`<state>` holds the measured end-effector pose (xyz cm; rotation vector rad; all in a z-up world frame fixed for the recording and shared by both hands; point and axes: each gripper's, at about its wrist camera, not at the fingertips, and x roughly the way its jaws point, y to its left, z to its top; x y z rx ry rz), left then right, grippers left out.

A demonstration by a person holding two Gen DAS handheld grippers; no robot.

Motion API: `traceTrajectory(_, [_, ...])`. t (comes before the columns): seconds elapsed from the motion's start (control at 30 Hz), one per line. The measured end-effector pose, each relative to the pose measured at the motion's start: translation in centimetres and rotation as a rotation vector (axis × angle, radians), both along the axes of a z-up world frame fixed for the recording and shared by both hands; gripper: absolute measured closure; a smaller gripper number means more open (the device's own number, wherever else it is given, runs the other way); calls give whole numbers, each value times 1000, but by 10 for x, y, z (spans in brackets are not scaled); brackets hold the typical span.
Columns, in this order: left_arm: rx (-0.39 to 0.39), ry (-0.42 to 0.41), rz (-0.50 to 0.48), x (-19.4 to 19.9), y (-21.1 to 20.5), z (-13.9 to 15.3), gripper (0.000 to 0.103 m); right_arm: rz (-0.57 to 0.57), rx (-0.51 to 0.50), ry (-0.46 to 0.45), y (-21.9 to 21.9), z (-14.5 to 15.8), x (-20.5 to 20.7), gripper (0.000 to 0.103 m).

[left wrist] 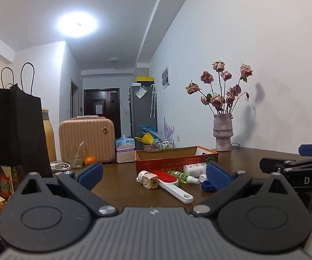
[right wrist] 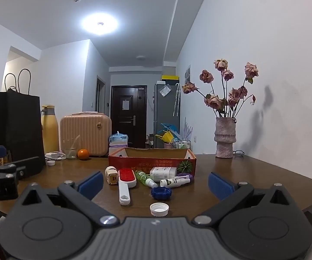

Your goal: Organize rigid objects

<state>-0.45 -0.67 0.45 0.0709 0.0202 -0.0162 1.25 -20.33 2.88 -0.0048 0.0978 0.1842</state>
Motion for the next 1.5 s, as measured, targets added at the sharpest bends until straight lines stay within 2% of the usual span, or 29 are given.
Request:
traceTrajectory(0.37, [30, -28, -4, -1, -3, -4, 0, -16, 1, 5, 0, -3, -1, 0])
traceTrajectory(1.5, [38, -14, -8, 2, -2, -6, 0, 1, 35, 28, -5, -10, 1, 0])
